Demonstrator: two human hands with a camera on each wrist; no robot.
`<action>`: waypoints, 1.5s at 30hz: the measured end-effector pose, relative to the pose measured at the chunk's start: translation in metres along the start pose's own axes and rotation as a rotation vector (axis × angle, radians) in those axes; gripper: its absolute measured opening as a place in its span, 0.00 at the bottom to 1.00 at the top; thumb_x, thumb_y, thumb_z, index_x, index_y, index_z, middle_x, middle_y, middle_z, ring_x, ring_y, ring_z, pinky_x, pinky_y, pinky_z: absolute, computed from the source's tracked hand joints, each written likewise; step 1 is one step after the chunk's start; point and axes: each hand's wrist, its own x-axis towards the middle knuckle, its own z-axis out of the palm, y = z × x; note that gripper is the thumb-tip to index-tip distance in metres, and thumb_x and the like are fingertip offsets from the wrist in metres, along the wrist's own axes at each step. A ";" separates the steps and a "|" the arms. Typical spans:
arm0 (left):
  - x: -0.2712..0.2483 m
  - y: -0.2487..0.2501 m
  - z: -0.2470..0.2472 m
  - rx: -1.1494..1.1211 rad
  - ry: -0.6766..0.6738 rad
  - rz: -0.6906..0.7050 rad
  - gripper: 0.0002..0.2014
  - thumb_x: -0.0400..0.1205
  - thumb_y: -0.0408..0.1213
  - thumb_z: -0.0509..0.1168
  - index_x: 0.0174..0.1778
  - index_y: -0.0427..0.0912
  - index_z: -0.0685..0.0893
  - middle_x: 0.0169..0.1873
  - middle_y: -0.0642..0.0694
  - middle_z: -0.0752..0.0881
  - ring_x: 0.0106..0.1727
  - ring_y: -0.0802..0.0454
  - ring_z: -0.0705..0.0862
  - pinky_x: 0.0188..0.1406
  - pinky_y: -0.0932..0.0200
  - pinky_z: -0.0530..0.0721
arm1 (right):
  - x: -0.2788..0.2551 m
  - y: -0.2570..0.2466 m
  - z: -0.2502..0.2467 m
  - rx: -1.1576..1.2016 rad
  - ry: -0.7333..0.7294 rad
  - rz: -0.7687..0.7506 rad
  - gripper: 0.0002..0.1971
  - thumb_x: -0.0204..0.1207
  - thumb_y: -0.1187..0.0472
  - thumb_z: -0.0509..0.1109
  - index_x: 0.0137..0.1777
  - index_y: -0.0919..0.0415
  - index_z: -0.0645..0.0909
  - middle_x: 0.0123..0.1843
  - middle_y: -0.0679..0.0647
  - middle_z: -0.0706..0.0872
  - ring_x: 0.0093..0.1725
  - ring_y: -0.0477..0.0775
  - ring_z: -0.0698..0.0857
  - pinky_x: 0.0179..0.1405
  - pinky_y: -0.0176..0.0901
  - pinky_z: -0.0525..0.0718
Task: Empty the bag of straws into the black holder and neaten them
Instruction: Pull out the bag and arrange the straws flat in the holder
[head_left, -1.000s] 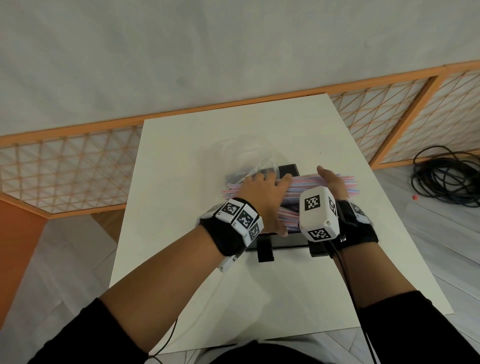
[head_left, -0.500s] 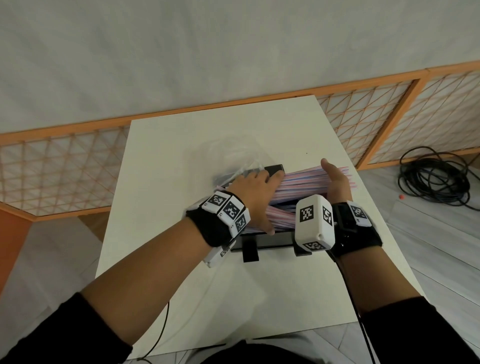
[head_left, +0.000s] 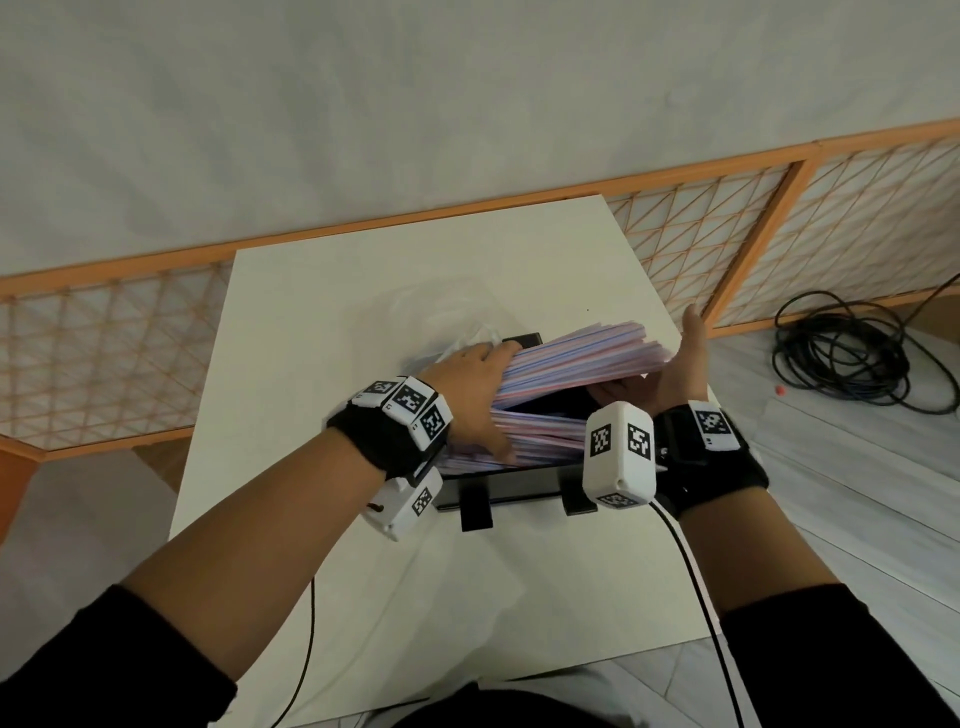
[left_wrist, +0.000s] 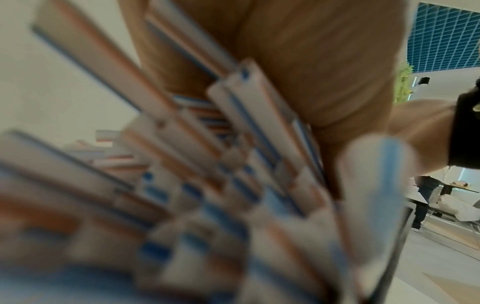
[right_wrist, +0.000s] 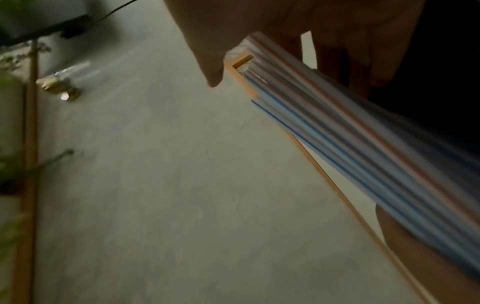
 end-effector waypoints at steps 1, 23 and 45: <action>0.000 -0.001 0.000 -0.005 -0.003 -0.002 0.61 0.58 0.55 0.82 0.80 0.46 0.50 0.74 0.41 0.68 0.72 0.43 0.70 0.70 0.50 0.72 | 0.003 -0.002 0.001 -0.040 0.026 -0.014 0.32 0.74 0.33 0.57 0.53 0.64 0.79 0.50 0.63 0.85 0.48 0.61 0.85 0.44 0.52 0.85; 0.003 0.007 0.019 0.199 0.090 0.106 0.57 0.62 0.67 0.72 0.80 0.42 0.53 0.73 0.41 0.68 0.72 0.41 0.65 0.72 0.42 0.70 | 0.036 0.015 -0.022 -0.339 0.104 -0.337 0.34 0.75 0.30 0.49 0.56 0.55 0.84 0.54 0.59 0.89 0.55 0.61 0.87 0.60 0.55 0.82; -0.026 -0.015 -0.002 0.266 0.004 0.068 0.48 0.69 0.70 0.65 0.78 0.44 0.60 0.73 0.45 0.70 0.71 0.45 0.71 0.68 0.50 0.70 | 0.042 0.038 -0.028 -1.183 0.062 -0.656 0.19 0.84 0.52 0.51 0.54 0.55 0.84 0.49 0.54 0.85 0.51 0.55 0.80 0.60 0.45 0.73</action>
